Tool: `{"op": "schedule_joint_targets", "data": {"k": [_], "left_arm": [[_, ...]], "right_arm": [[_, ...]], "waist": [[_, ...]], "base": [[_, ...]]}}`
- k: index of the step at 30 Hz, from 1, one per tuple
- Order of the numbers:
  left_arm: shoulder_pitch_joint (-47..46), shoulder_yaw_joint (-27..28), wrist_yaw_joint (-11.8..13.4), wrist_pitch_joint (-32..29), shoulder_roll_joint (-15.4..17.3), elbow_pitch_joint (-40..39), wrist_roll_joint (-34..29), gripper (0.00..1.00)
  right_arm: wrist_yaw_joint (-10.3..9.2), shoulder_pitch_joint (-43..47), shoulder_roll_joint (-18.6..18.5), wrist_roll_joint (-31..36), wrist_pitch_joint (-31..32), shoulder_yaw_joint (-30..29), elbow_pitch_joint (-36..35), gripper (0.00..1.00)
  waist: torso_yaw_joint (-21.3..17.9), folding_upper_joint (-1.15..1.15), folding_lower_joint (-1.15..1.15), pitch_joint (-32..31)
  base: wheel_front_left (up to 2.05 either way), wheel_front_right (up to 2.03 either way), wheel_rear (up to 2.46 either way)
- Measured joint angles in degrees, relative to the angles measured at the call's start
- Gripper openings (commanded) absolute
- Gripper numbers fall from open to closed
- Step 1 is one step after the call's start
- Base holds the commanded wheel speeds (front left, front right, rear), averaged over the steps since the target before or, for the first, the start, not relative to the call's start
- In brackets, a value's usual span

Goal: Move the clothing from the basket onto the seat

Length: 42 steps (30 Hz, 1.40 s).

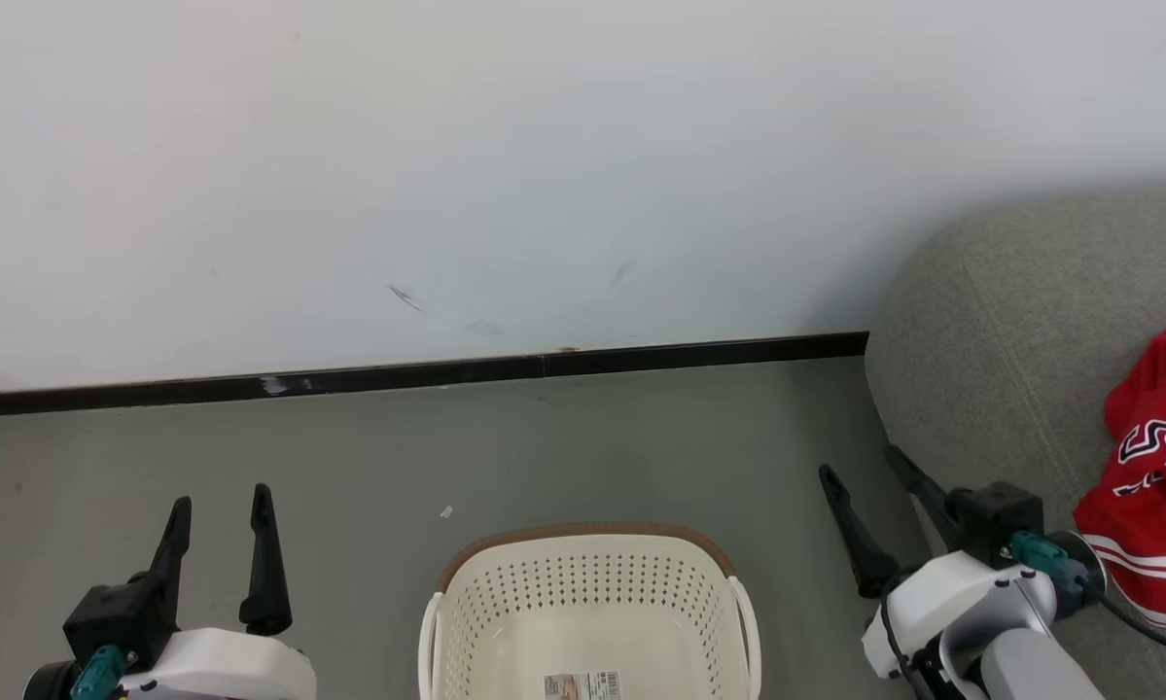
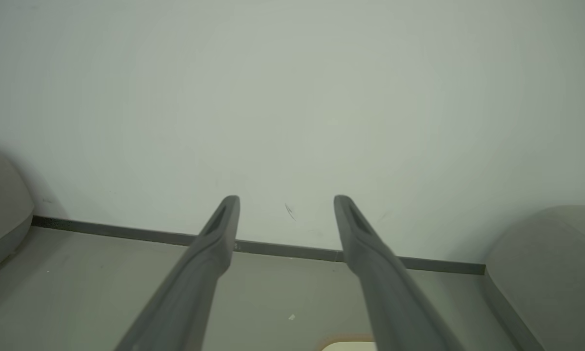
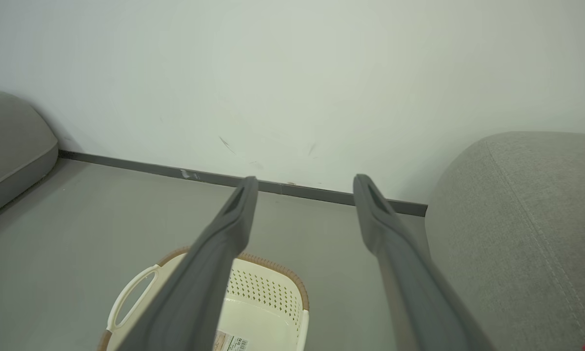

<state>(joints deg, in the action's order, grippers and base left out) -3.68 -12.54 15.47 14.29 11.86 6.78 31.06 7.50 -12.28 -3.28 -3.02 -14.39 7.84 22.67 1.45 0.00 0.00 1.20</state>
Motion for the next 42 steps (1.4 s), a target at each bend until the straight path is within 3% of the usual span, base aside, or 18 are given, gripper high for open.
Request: {"op": "schedule_joint_targets", "data": {"k": [27,42], "left_arm": [[2.41,-0.92,0.86,0.00,-0.54,1.52,-3.69,1.00],[2.31,-2.57,0.99,0.00,-0.30,2.50,-6.81,1.00]], "right_arm": [[0.00,11.95,0.73,1.41,-0.02,-0.94,-13.15,1.00],[0.00,15.39,0.79,-0.01,-0.04,-1.57,-15.72,1.00]], "waist": [[1.11,0.00,0.00,-1.39],[1.00,0.00,0.00,-1.40]], "base": [[0.00,0.00,0.00],[0.00,0.00,0.00]]}}
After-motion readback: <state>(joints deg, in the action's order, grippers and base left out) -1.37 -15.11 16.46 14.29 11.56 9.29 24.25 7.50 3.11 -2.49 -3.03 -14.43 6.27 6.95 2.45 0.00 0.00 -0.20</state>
